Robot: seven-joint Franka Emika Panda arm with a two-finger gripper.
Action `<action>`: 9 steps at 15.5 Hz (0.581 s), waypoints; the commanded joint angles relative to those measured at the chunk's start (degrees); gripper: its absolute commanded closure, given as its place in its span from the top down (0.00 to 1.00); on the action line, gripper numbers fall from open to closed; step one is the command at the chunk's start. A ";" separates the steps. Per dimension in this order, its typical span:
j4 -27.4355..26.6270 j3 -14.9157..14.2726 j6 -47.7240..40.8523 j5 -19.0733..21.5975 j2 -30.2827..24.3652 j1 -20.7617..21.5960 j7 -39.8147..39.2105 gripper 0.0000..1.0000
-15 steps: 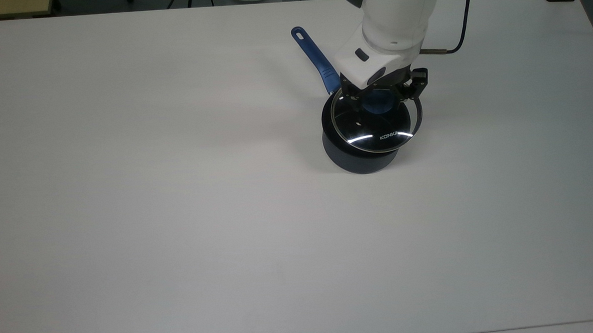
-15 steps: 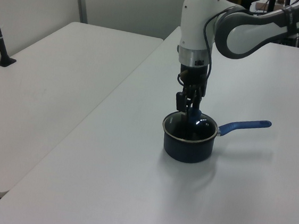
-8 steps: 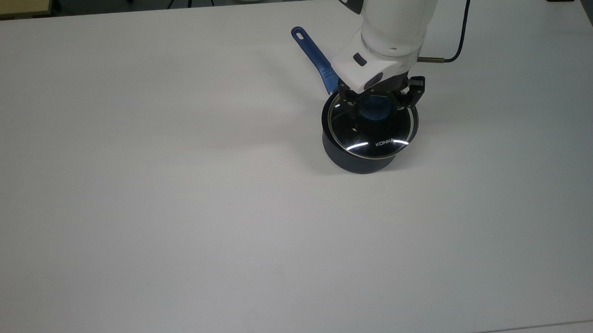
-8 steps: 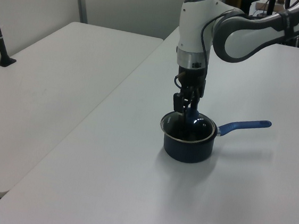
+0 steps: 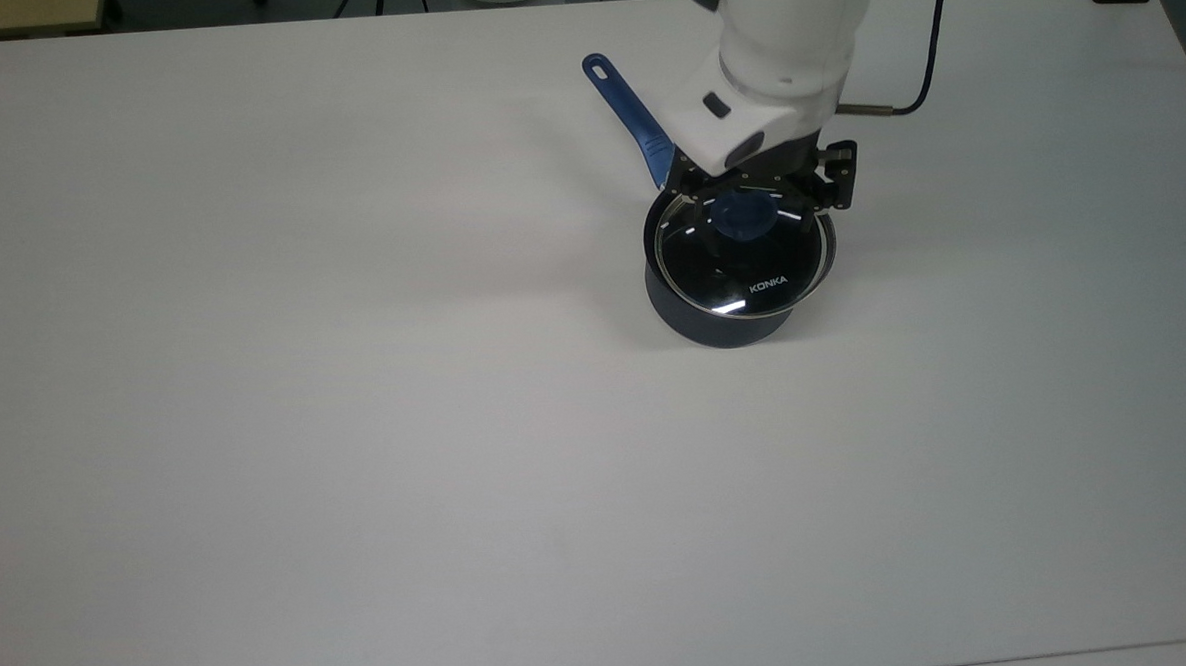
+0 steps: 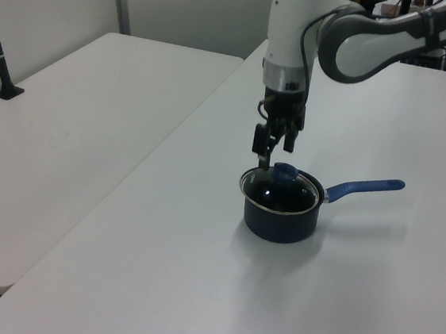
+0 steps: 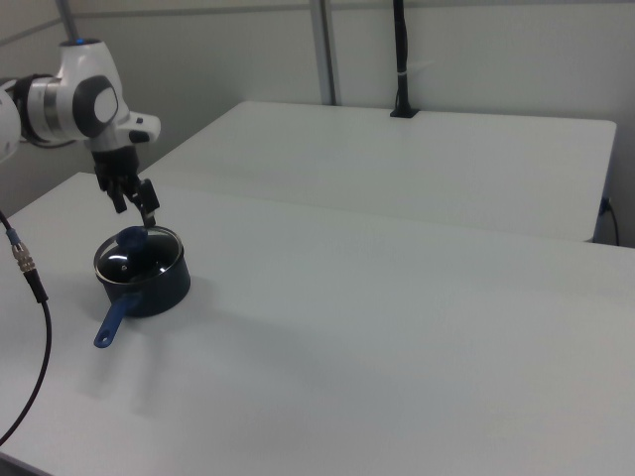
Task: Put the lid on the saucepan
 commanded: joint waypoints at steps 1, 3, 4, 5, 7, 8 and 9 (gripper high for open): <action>-0.81 -0.28 -5.80 -0.62 -7.45 -2.82 0.89 1.00; -1.16 -0.28 -9.59 -0.62 -11.75 -5.37 -1.30 1.00; -2.03 -0.28 -11.35 -0.44 -14.30 -7.56 -2.62 1.00; -2.74 -0.28 -13.28 -0.18 -17.11 -10.01 -4.37 1.00; -3.36 -1.06 -15.49 0.09 -20.46 -12.58 -11.12 1.00; -3.53 -2.98 -15.76 0.09 -21.61 -12.76 -14.20 1.00; -4.14 -5.61 -15.76 0.09 -22.66 -12.33 -17.01 1.00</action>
